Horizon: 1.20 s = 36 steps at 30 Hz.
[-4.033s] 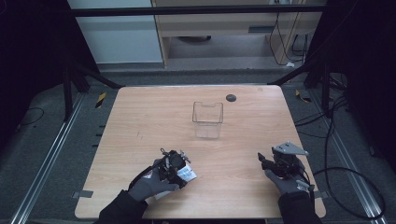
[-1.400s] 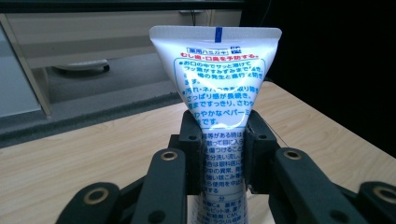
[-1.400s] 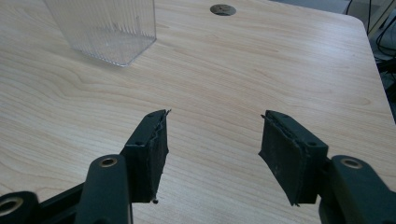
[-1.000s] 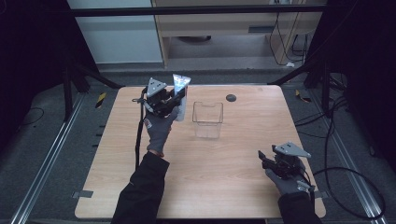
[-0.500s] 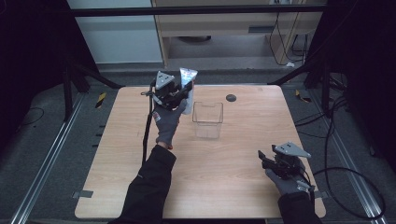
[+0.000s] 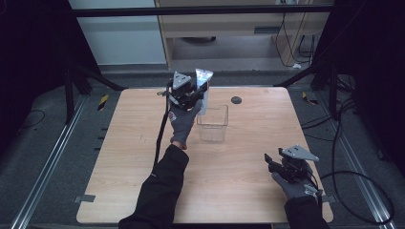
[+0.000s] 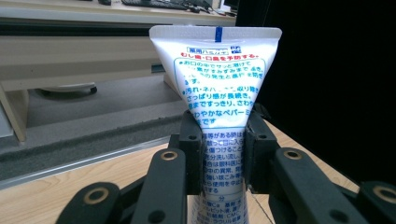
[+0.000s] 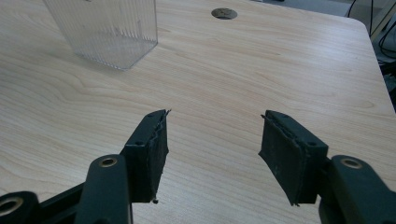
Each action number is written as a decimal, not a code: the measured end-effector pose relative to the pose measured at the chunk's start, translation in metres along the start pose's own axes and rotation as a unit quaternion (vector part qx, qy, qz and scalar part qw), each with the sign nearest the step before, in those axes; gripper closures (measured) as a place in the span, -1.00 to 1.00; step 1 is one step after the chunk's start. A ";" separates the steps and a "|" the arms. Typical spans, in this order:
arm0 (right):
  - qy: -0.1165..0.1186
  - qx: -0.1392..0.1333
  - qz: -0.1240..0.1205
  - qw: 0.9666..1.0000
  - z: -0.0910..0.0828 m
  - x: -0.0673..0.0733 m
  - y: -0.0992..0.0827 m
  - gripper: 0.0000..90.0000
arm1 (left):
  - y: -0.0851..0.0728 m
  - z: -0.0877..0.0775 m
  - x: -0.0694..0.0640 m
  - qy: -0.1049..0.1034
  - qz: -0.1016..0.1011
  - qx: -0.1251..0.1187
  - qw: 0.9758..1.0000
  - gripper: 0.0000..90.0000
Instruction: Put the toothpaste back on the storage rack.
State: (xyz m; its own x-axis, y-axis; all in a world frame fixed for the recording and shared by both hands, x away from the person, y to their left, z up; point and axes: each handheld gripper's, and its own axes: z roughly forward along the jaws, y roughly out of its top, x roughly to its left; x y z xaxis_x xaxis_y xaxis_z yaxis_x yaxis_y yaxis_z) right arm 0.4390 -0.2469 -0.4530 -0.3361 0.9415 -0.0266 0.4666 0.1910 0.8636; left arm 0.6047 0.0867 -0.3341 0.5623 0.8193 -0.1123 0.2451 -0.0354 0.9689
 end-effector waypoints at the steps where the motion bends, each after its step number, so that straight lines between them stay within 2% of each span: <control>1: 0.001 0.000 0.000 1.000 0.000 0.000 0.000 -0.09 | -0.002 0.004 -0.001 -0.004 -0.004 0.002 1.000 0.61; 20: 0.005 0.001 -0.002 1.000 0.002 0.000 -0.001 -0.09 | -0.027 0.035 -0.001 -0.005 0.003 0.025 1.000 0.61; 27: 0.006 0.002 -0.001 1.000 0.002 0.000 -0.001 -0.09 | -0.037 0.039 0.001 -0.004 -0.006 0.031 0.999 0.61; 36: 0.007 0.003 -0.002 1.000 0.002 0.001 -0.001 -0.09 | -0.052 0.042 0.004 -0.004 -0.003 0.044 0.999 0.61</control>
State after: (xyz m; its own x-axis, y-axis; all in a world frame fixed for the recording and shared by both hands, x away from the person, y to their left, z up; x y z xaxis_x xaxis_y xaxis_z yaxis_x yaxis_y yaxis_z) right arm 0.4401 -0.2452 -0.4549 -0.3493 0.9367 -0.0225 0.4701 0.1960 0.8606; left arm 0.6279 0.0677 -0.3941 0.5673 0.8146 -0.1208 0.3173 -0.0809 0.9449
